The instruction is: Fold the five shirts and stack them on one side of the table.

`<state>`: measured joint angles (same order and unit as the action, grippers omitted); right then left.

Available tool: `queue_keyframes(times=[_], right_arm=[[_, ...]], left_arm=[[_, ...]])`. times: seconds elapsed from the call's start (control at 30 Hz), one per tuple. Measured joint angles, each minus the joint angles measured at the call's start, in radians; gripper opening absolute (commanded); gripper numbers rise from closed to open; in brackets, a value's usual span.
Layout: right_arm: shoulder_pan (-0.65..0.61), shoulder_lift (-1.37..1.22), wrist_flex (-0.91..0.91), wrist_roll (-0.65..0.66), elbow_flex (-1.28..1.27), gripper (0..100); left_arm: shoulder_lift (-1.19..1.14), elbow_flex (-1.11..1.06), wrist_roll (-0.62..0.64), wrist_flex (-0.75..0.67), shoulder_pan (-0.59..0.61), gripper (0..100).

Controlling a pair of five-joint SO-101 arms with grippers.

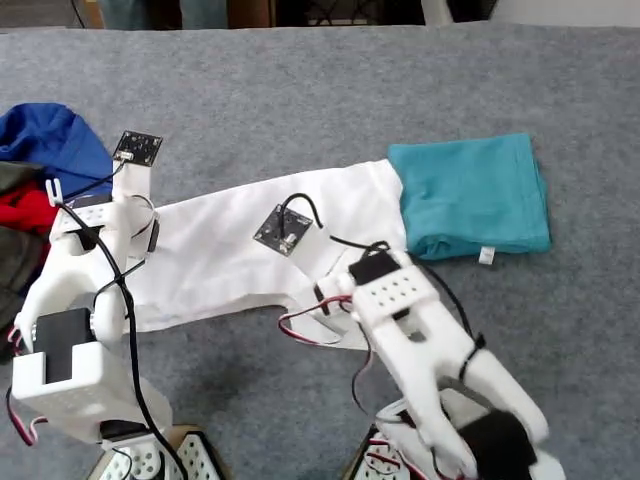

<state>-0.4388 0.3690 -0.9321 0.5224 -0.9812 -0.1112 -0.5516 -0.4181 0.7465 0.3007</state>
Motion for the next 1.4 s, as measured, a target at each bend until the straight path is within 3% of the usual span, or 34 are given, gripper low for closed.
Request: queue_keyframes(times=[0.33, 0.5, 0.8, 1.13, 1.3, 1.4], right_arm=[[0.000, 0.012, -0.064, 0.000, -0.002, 1.7], [0.000, 0.114, -0.118, 0.000, -0.002, 12.1], [-0.135, 0.123, -0.115, -0.094, -0.002, 12.6], [-0.144, -0.048, -0.005, -0.110, -0.002, 11.9], [-0.144, -0.118, 0.046, -0.112, 0.003, 2.3], [-0.143, -0.126, 0.051, -0.112, 0.003, 1.5]], left_arm=[[0.000, 0.000, 0.000, 0.000, 0.000, 3], [0.000, 0.000, 0.000, 0.000, 0.000, 3], [0.000, 0.000, 0.000, 0.000, 0.000, 3], [0.000, 0.000, 0.000, 0.000, 0.000, 3], [0.000, 0.000, 0.000, 0.000, 0.000, 3], [0.000, 0.000, 0.000, 0.000, 0.000, 3]])
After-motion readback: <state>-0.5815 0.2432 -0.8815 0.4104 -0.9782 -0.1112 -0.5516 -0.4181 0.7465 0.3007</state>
